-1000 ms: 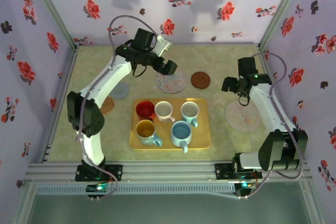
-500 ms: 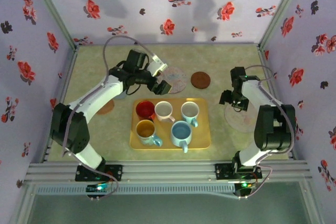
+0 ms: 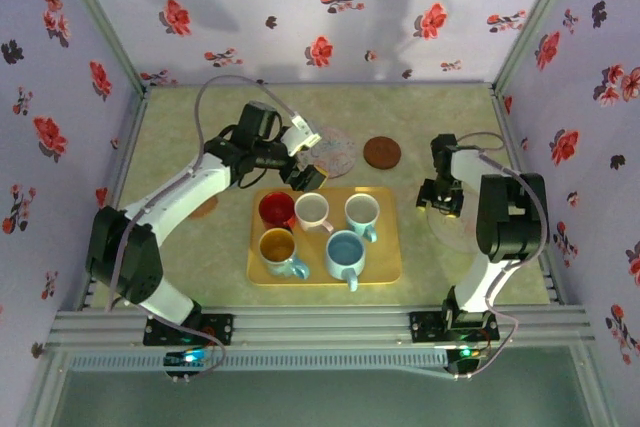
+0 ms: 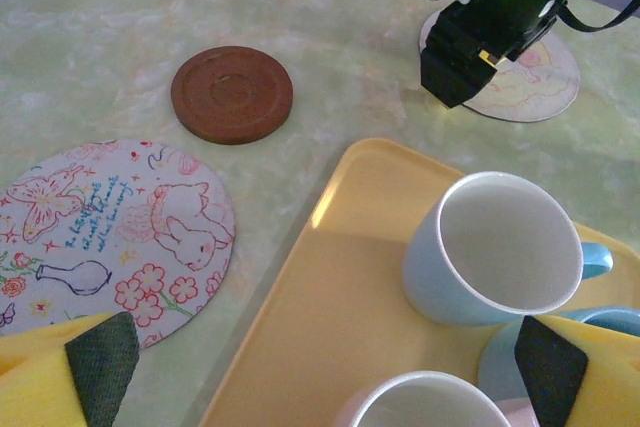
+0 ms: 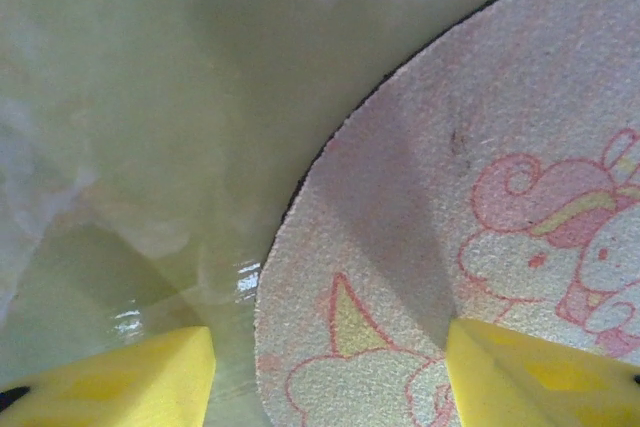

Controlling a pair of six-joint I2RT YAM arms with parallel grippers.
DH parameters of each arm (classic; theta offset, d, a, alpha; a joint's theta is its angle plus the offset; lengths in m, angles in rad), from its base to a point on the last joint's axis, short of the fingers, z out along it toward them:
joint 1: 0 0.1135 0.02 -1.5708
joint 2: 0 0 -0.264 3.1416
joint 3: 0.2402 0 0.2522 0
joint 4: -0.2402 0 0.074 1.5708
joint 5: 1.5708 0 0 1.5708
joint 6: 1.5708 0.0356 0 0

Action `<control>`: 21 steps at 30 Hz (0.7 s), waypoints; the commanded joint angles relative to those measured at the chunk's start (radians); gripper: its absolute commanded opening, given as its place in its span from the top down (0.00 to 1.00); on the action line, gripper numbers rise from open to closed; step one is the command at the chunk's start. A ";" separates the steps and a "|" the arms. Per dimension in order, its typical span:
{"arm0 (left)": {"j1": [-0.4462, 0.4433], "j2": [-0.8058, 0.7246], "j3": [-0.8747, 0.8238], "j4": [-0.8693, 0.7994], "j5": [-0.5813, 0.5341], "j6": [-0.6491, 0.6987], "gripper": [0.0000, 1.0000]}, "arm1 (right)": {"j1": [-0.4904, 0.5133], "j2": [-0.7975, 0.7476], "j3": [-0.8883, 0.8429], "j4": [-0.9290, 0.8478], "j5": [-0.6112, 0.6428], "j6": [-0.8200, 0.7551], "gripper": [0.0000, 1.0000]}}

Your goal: Place the cup by the coaster

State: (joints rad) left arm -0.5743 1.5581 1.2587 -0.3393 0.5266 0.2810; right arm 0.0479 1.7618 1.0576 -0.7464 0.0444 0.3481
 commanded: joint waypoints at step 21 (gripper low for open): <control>-0.018 -0.004 -0.021 0.088 0.019 -0.017 0.00 | -0.005 -0.022 0.002 0.024 0.041 0.005 0.91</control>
State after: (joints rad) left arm -0.5846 1.5581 1.2423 -0.2749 0.5282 0.2722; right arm 0.0448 1.7653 1.0649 -0.7483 0.0952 0.3489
